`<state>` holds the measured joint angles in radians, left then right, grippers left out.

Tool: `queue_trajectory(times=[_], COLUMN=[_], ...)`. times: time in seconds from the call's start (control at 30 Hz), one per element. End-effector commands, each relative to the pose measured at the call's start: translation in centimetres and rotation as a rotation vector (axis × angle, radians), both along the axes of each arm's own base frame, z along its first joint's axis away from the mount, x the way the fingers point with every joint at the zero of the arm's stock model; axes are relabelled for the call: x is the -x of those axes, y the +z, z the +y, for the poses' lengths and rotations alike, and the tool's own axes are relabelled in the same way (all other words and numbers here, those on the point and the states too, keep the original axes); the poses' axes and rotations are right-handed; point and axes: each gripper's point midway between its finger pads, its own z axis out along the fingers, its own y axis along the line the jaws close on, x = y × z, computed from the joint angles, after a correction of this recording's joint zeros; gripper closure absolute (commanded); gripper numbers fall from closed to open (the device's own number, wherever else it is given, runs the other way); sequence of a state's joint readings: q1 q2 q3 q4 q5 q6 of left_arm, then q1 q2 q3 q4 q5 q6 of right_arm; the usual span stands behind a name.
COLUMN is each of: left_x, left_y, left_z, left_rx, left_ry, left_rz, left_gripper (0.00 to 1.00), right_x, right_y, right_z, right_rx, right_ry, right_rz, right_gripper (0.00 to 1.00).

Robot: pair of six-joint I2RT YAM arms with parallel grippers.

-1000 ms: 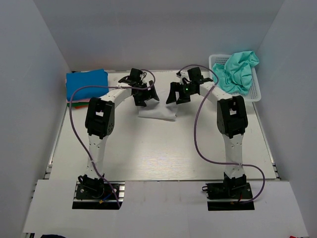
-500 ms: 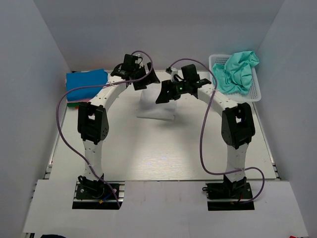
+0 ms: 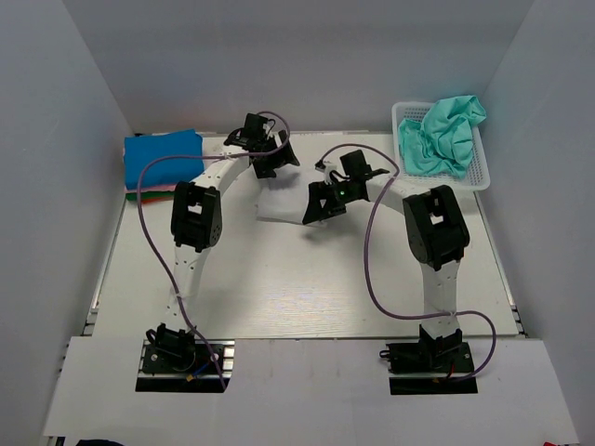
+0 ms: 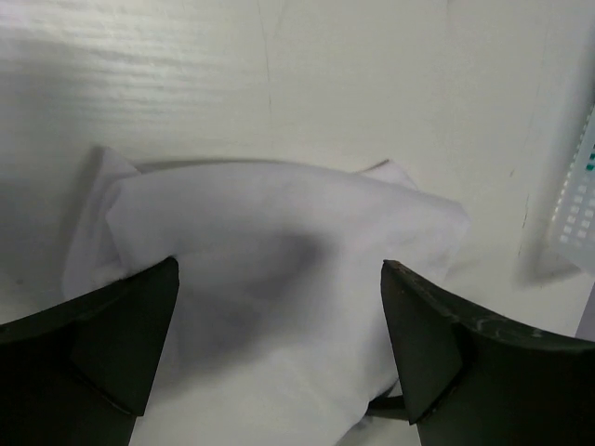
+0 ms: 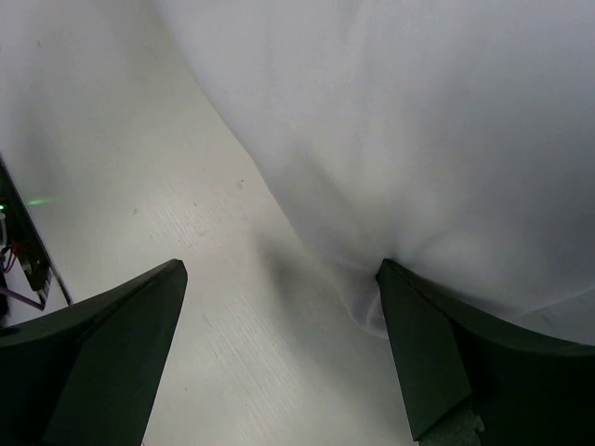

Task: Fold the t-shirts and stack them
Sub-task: Put the neatly folded tshirt into the corner of the board with the left arm

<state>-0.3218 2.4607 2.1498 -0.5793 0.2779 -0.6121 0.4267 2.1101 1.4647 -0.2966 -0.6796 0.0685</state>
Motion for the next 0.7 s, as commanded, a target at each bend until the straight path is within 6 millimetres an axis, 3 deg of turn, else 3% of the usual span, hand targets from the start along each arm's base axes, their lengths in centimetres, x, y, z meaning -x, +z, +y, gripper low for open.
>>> queue_trajectory(times=[0.0,0.03,0.17,0.2,0.27,0.37,0.43,0.47,0.57,0.6,0.67], left_x=[-2.1,-2.3,-2.5,-2.2,-1.7,-0.2,0.9,1.4,2.7,3.0,3.7], left_y=[2.7,3.3,7.0,9.4,11.0,13.1,12.5,13.3,12.2,11.9,10.9], left_z=[2.2,2.1,2.1,2.3,2.5,3.7,4.6,5.0,6.1,6.9,7.6], left_rx=[-0.059,-0.054,-0.036,-0.029,-0.025,-0.058,-0.099,-0.112,-0.16,-0.175,-0.211], left_ry=[0.087,0.087,0.08,0.076,0.071,0.084,0.1,0.1,0.12,0.135,0.136], left_rz=[-0.055,-0.069,-0.145,-0.184,-0.215,-0.245,-0.219,-0.228,-0.173,-0.157,-0.119], left_gripper=[0.0,0.0,0.0,0.0,0.0,0.0,0.0,0.0,0.0,0.0,0.0], right_x=[-0.5,-0.5,-2.4,-2.5,-3.1,-3.2,-3.1,-3.2,-4.1,-4.4,-4.6], right_y=[-2.3,-1.8,4.0,5.0,8.2,10.5,10.9,10.1,10.1,8.2,6.7], right_z=[-1.5,-1.4,-0.4,-0.2,0.5,2.2,3.5,4.3,5.9,5.9,6.5], right_rx=[0.109,0.114,0.086,0.072,0.03,-0.027,-0.065,-0.078,-0.143,-0.135,-0.147], right_ry=[-0.008,-0.008,0.02,0.022,0.019,0.036,0.046,0.056,0.042,0.031,0.034], right_rz=[-0.019,-0.02,-0.159,-0.175,-0.237,-0.284,-0.266,-0.25,-0.239,-0.195,-0.168], right_gripper=[0.1,0.1,0.1,0.1,0.1,0.1,0.1,0.1,0.1,0.1,0.1])
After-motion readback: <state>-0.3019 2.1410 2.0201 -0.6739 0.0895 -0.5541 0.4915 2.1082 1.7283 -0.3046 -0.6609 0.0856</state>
